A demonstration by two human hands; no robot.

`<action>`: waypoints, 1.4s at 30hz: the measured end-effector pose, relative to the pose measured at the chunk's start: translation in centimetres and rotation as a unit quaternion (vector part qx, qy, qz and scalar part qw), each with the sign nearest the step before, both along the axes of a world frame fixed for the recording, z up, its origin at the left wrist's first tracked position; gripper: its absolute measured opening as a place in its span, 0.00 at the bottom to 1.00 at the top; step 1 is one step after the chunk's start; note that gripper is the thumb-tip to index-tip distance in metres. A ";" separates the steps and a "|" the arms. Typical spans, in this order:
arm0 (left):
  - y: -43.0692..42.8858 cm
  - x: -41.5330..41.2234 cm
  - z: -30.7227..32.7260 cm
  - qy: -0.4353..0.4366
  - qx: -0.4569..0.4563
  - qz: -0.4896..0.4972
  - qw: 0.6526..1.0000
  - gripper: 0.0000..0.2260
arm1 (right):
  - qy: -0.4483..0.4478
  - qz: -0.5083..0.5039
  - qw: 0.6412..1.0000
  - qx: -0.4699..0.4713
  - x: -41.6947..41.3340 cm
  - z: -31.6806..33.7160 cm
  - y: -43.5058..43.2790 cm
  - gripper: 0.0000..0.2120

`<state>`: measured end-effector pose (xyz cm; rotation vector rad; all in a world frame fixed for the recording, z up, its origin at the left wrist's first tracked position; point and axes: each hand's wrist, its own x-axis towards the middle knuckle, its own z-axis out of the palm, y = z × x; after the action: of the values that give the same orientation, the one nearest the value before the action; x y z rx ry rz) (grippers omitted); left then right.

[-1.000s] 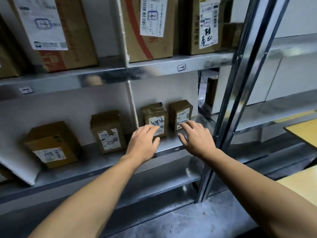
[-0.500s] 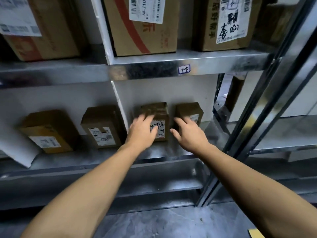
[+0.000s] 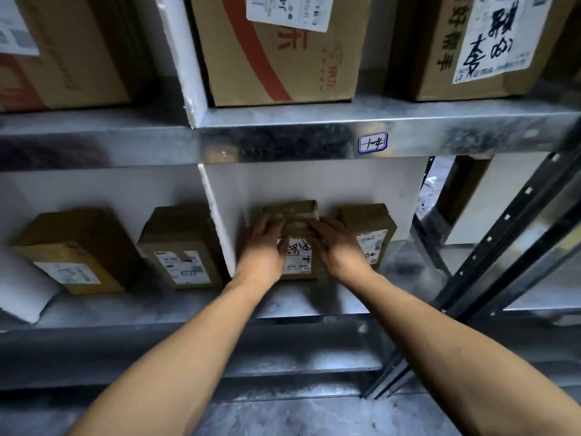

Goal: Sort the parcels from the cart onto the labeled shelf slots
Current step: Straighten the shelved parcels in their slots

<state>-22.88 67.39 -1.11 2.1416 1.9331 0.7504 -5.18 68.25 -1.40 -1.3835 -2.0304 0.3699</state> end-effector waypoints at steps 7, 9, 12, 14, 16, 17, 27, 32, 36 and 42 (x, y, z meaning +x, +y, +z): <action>-0.2 0.4 0.3 -0.006 -0.002 0.023 1.000 0.22 | 0.021 0.015 0.999 -0.040 -0.3 -0.9 0.7 0.24; -0.7 1.2 0.6 -0.011 -0.005 0.030 0.999 0.22 | 0.015 0.033 0.999 -0.028 0.5 -0.6 0.4 0.24; -0.3 1.9 0.9 -0.012 -0.005 0.050 0.999 0.24 | -0.028 0.036 0.999 -0.023 2.0 0.9 0.8 0.22; -0.3 2.3 1.2 -0.009 0.018 0.049 0.999 0.25 | -0.049 0.027 0.998 -0.004 3.2 1.5 0.8 0.22; -0.2 3.1 1.9 -0.002 0.057 0.020 0.998 0.26 | -0.053 0.006 0.998 0.045 4.7 2.0 1.0 0.20; -0.1 3.6 2.3 0.002 0.076 0.008 0.997 0.25 | -0.061 -0.010 0.996 0.058 5.5 2.3 1.0 0.19; 2.2 12.4 4.2 -0.030 -0.013 -0.082 0.996 0.23 | -0.069 -0.020 0.995 -0.070 13.5 1.2 3.1 0.20; 3.0 14.8 3.2 -0.016 -0.068 -0.059 0.996 0.23 | 0.012 -0.038 0.993 -0.108 13.5 0.1 2.6 0.19; 3.2 14.9 1.7 -0.020 -0.100 -0.046 0.994 0.22 | 0.084 -0.059 0.990 -0.096 13.3 -0.3 1.8 0.18; 2.8 15.8 0.3 -0.061 -0.100 -0.044 0.992 0.22 | 0.108 -0.096 0.986 -0.086 14.3 -0.5 1.2 0.17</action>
<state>-7.10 70.18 -0.78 1.9983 1.7598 0.6262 9.14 69.44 -1.91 -1.5559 -1.7054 0.5936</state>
